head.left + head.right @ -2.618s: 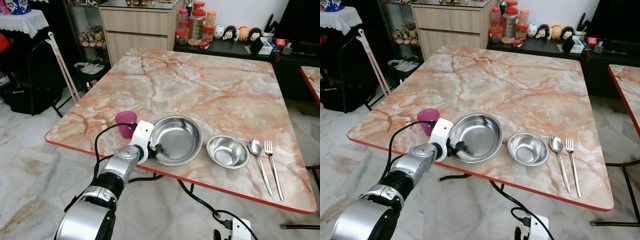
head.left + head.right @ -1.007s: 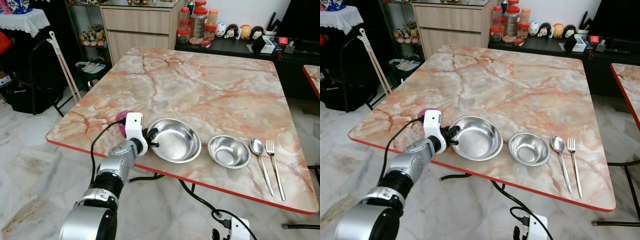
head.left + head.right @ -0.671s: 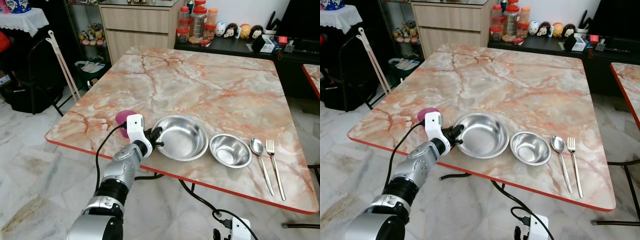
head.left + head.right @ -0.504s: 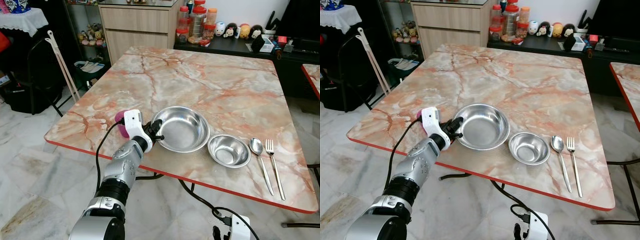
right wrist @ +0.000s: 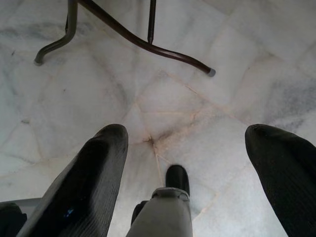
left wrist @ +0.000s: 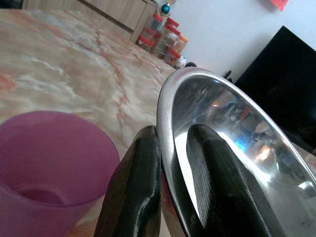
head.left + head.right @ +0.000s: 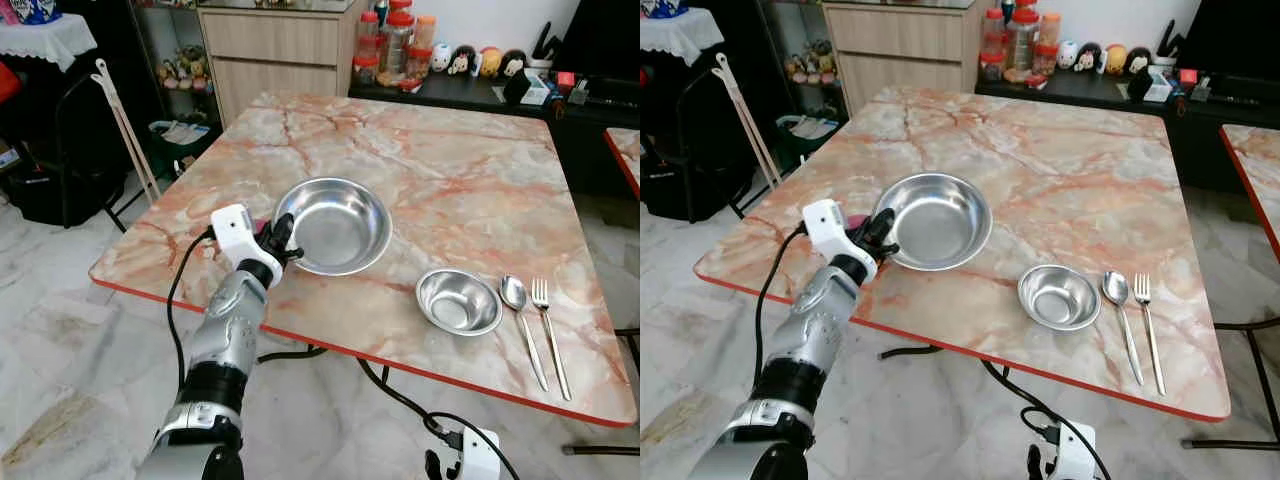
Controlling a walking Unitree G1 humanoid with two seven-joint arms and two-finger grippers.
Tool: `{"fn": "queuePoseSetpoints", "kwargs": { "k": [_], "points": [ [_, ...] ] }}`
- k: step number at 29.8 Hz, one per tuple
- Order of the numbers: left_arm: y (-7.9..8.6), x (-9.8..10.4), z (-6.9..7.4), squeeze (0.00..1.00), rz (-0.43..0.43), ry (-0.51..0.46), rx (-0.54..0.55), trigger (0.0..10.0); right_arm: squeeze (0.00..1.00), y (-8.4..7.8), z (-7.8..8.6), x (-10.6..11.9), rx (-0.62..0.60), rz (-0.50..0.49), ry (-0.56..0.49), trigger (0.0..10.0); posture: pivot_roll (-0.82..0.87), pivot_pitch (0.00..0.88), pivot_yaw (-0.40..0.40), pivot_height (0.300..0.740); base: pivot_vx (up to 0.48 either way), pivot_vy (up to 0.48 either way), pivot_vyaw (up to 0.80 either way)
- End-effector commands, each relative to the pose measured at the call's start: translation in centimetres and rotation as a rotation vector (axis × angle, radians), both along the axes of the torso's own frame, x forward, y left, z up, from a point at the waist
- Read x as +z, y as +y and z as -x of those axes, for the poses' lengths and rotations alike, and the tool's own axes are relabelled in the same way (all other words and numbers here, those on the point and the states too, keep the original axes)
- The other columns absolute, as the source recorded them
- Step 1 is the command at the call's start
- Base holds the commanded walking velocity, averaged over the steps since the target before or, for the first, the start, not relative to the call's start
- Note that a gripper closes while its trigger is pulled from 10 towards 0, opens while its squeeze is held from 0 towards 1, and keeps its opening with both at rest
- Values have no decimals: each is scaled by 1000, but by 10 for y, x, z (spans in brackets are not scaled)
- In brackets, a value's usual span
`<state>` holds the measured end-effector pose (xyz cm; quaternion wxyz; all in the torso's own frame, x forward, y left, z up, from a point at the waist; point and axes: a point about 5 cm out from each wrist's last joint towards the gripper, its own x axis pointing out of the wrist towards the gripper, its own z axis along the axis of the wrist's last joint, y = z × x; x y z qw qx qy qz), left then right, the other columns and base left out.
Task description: Setting the table
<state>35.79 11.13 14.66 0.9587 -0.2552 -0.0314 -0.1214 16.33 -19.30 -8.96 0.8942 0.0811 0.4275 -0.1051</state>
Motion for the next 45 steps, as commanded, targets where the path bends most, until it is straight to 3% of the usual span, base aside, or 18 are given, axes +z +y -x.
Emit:
{"fn": "queuePoseSetpoints", "kwargs": {
  "k": [1,3,4,5,7,8,9,19,39,45],
  "points": [
    [-1,9,0,0,-17,-41,2,9490,0,0,0,0,-10,-4,-3,10000,27,0,-5,740,0,0,0],
    [-4,10,0,0,-21,-41,1,8627,0,0,0,0,-11,-3,-4,10000,25,0,-5,740,0,0,0],
    [-5,11,0,0,-18,-45,-2,2196,0,0,0,0,-11,-3,-4,10000,25,0,-5,740,0,0,0],
    [-6,11,0,0,-15,-49,-5,0,0,0,0,0,-11,-3,-4,10000,25,0,-5,740,0,0,0],
    [-8,13,0,0,-22,-59,-12,588,0,0,0,0,-14,-3,-3,10000,25,0,-5,740,0,0,0],
    [-8,14,1,0,-29,-64,-11,4667,0,0,0,0,-15,-3,-3,10000,25,0,-5,740,0,0,0],
    [-8,15,1,0,-38,-75,-8,10000,0,-1,1,0,-16,-1,-1,10000,19,0,-3,740,0,0,0],
    [-1,15,8,0,-80,-116,34,10000,0,-1,0,0,-6,2,-5,10000,26,0,-4,740,0,0,0],
    [-2,17,5,0,-89,-121,101,10000,0,-5,-2,2,-34,2,-19,10000,18,0,-18,740,0,-39,0],
    [0,19,3,0,-85,-127,112,10000,0,-8,-4,4,-45,10,-35,10000,13,0,-21,740,0,-280,-686]
  ]
}}
